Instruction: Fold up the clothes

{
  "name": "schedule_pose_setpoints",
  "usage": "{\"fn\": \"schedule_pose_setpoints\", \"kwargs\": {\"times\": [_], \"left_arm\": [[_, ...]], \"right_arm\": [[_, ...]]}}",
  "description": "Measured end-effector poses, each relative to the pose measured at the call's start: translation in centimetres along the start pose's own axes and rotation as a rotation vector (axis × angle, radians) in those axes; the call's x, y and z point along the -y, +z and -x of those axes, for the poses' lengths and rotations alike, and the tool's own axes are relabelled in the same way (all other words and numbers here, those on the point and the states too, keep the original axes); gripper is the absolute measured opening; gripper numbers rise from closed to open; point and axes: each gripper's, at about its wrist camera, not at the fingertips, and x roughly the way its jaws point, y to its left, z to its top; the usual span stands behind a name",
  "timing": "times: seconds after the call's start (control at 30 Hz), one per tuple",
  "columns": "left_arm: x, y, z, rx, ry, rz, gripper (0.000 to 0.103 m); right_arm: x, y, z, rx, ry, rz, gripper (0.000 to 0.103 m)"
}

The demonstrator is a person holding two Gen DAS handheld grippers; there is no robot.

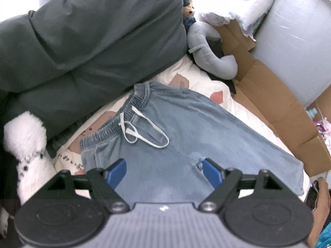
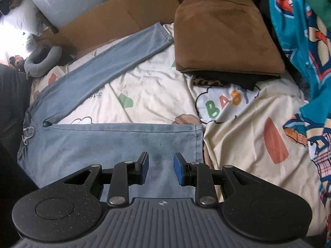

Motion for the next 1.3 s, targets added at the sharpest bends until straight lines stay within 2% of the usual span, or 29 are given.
{"fn": "schedule_pose_setpoints", "kwargs": {"times": [0.03,0.1,0.37,0.53,0.7,0.93,1.0,1.3], "left_arm": [[0.0,-0.6,0.3,-0.002,-0.004,0.001,0.083],[0.1,-2.1,0.6,-0.008,-0.011,0.006,0.083],[-0.9,-7.9,1.2,-0.041,-0.005,-0.003,0.083],[-2.9,-12.4,0.9,-0.082,0.021,0.046,0.083],[-4.3,-15.9,0.8,-0.119,0.051,0.057,0.083],[-5.5,-17.4,0.4,-0.154,0.079,0.097,0.083],[-5.8,-17.5,0.1,-0.161,0.069,0.112,0.083],[-6.8,-19.2,0.3,-0.209,0.109,0.165,0.084]], "right_arm": [[0.0,0.0,0.4,-0.001,0.002,0.006,0.035],[0.1,0.1,1.1,-0.002,0.008,0.020,0.043],[0.9,0.2,2.9,0.006,0.036,0.004,0.043],[1.9,-1.7,1.6,-0.043,0.050,-0.016,0.043],[3.7,-4.7,-1.3,-0.135,0.055,-0.113,0.043],[5.5,-7.1,-4.7,-0.208,0.069,-0.259,0.044],[6.1,-7.5,-5.7,-0.219,0.069,-0.301,0.051],[7.9,-9.6,-10.7,-0.312,0.041,-0.441,0.052]]}}
